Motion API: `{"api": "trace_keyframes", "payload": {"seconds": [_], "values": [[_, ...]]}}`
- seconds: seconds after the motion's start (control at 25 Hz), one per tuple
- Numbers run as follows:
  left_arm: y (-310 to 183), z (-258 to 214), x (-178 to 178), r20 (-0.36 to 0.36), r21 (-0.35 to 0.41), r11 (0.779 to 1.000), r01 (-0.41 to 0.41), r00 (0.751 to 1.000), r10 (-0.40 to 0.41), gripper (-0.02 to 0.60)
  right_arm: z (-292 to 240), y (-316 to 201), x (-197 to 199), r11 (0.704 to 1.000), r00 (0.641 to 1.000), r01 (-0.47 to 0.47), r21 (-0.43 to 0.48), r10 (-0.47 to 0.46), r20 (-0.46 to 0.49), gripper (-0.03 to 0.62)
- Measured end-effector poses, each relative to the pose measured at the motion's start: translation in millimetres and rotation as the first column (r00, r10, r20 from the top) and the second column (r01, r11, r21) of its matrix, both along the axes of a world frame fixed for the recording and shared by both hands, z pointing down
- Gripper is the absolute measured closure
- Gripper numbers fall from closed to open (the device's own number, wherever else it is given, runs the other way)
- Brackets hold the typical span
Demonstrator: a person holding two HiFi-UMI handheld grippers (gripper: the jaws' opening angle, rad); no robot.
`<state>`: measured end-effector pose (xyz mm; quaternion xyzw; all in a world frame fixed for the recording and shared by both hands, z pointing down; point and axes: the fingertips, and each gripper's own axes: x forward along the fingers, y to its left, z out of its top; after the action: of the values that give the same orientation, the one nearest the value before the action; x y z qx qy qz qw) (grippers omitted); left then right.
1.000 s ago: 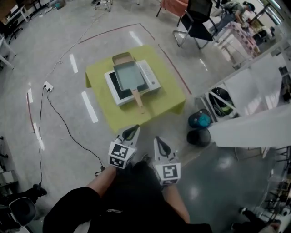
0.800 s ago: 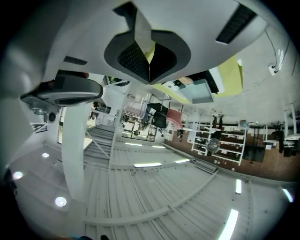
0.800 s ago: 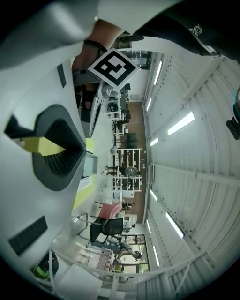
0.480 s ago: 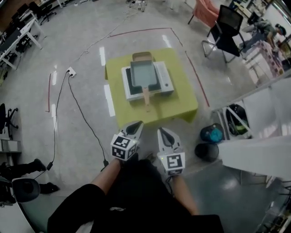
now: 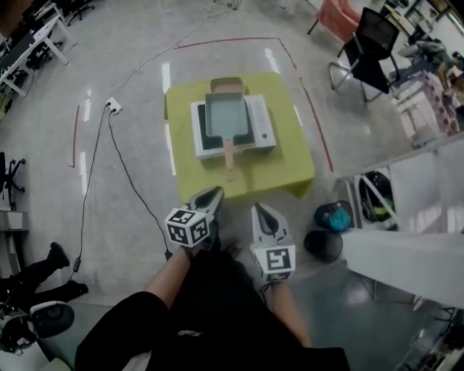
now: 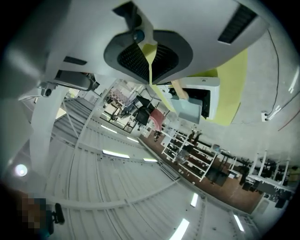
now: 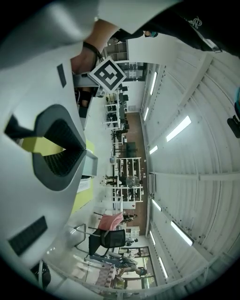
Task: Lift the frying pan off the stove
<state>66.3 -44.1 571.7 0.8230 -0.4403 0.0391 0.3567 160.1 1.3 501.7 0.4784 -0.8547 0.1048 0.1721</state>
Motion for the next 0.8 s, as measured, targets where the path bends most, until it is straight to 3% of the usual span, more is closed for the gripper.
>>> {"api": "trace_keyframes", "payload": {"seconds": [0.16,0.4,0.56,0.8], "values": [[-24.8,20.3,-2.9,-0.068,-0.065,0.997,0.035,0.997,-0.039,0.535,7.7,-15.4,0.8,0.999,1.000,-0.005,-0.037,0.005,-0.002,0.579],[-63.5,42.8,2.2,-0.112,-0.125,0.992,0.024,0.993,-0.039,0.527,28.8,-50.5,-8.9,0.995,1.000,-0.011,-0.097,0.008,-0.024,0.579],[-87.4,63.9,-0.3,-0.158,-0.200,0.979,0.034,0.985,-0.066,0.403,43.4,-71.4,-19.4,0.993,0.999,0.006,-0.121,-0.010,-0.033,0.579],[-114.0,85.7,3.7,-0.216,-0.265,0.964,0.031,0.972,-0.091,0.357,59.9,-99.3,-33.5,0.990,0.998,0.024,-0.137,-0.031,-0.050,0.579]]}}
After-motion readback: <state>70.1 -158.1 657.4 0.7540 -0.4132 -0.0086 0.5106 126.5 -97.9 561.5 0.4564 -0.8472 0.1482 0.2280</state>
